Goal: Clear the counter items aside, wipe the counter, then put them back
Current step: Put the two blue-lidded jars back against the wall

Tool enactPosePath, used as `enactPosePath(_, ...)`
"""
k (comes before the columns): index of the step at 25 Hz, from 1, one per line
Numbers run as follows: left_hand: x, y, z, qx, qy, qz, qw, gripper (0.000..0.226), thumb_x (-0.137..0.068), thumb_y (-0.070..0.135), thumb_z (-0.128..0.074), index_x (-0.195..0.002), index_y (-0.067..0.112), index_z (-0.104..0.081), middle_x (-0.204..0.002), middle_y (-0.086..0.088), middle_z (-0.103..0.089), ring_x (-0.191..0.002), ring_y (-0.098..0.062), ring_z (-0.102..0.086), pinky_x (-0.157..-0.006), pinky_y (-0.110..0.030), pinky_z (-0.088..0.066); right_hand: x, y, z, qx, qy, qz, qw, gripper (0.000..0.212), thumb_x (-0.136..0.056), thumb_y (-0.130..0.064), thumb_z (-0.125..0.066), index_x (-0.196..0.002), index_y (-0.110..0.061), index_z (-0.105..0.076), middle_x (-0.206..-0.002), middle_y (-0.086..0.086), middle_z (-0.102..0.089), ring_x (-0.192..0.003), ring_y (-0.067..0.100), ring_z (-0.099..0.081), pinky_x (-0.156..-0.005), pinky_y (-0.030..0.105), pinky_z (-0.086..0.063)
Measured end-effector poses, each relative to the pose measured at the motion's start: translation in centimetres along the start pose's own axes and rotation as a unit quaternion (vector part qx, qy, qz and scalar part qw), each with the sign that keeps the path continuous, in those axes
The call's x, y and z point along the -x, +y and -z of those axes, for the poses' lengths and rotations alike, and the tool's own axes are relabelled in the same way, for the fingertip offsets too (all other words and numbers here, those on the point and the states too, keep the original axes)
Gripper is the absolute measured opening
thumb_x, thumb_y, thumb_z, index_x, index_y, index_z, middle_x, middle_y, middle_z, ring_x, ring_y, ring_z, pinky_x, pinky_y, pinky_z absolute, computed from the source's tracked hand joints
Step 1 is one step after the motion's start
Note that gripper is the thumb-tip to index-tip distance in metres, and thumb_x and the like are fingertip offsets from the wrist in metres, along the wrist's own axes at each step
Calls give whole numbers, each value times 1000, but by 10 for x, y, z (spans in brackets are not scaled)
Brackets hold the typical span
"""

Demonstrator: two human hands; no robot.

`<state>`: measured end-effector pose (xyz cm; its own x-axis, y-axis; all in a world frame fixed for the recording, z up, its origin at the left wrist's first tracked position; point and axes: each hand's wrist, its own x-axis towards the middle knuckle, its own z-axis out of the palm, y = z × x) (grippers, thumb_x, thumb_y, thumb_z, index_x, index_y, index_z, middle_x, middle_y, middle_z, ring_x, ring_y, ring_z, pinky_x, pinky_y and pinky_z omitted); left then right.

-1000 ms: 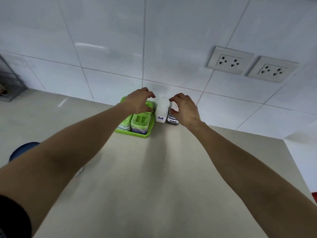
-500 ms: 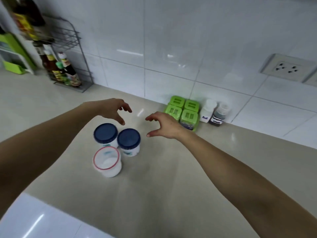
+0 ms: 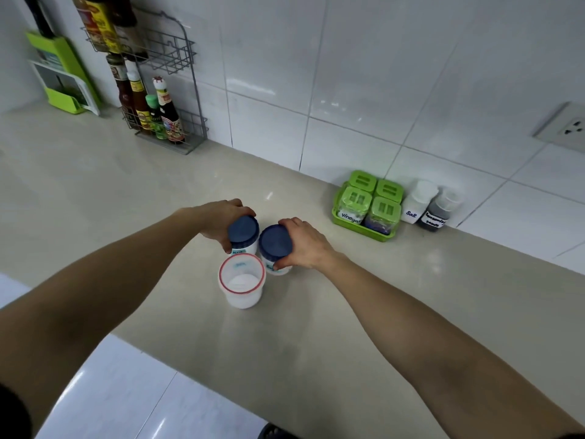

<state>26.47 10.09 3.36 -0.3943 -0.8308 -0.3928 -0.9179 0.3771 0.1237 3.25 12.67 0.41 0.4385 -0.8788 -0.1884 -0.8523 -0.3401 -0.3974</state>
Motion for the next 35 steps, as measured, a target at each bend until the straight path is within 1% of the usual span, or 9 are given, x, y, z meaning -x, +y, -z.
enactPosePath(6, -11, 19, 17, 1, 35, -11, 999, 97, -51, 43, -87, -134, 29, -40, -124, -1, -49, -111, -26, -52, -91, -39, -51, 17, 19, 20, -17, 38, -4, 999, 101, -51, -51, -86, -137, -21, -42, -130, 0, -51, -119, 24, -50, -92, 35, -44)
enactPosePath(11, -38, 76, 35, 12, 42, -42, 998, 95, -53, 51, -83, -134, 28, -39, -121, 4, -51, -107, -22, -55, -89, -40, -51, 56, 67, 55, -35, 75, -19, 996, 101, -50, -53, -87, -136, -21, -43, -130, -1, -52, -120, 22, -50, -95, 37, -45)
enactPosePath(14, -64, 131, 44, 9, 49, -84, 995, 99, -53, 56, -81, -136, 22, -39, -122, 4, -53, -109, -21, -55, -90, -37, -49, 95, 116, 79, -32, 106, -41, 993, 101, -49, -57, -86, -135, -24, -44, -131, -3, -50, -120, 21, -49, -96, 38, -45)
enactPosePath(17, -92, 196, 52, 20, 51, -125, 991, 88, -52, 61, -80, -125, 22, -50, -114, 5, -57, -103, -18, -56, -84, -32, -49, 139, 176, 102, -25, 135, -72, 988, 100, -46, -59, -86, -132, -24, -48, -127, -2, -49, -119, 22, -47, -98, 40, -44)
enactPosePath(19, -109, 236, 55, 26, 63, -138, 988, 79, -50, 62, -80, -115, 23, -56, -105, 5, -60, -97, -19, -57, -81, -34, -51, 165, 213, 114, -27, 149, -103, 983, 100, -45, -60, -86, -131, -27, -49, -124, -3, -48, -119, 22, -45, -98, 39, -44)
enactPosePath(21, -131, 281, 55, 34, 84, -141, 986, 78, -49, 61, -81, -113, 22, -58, -104, 4, -63, -97, -21, -58, -82, -38, -51, 189, 255, 124, -30, 156, -134, 978, 98, -45, -59, -86, -130, -27, -51, -120, -3, -48, -116, 21, -44, -96, 35, -45)
enactPosePath(25, -177, 362, 43, 45, 142, -62, 987, 84, -51, 69, -75, -114, 17, -56, -106, -2, -63, -99, -25, -57, -80, -39, -52, 217, 327, 136, -34, 167, -210, 963, 90, -47, -59, -85, -124, -22, -55, -113, -3, -46, -111, 21, -45, -88, 33, -45)
enactPosePath(28, -206, 404, 35, 71, 164, 3, 984, 85, -55, 75, -68, -114, 15, -54, -110, -4, -61, -96, -26, -61, -73, -36, -50, 219, 364, 140, -25, 181, -254, 950, 88, -48, -60, -84, -121, -20, -56, -115, 0, -47, -112, 22, -45, -88, 39, -50)
enactPosePath(35, -263, 465, 25, 99, 157, 59, 981, 87, -67, 64, -69, -128, 7, -42, -122, -11, -51, -105, -31, -58, -72, -38, -47, 194, 420, 150, -44, 206, -258, 943, 81, -57, -45, -87, -125, -18, -53, -124, 4, -51, -114, 28, -46, -90, 38, -47)
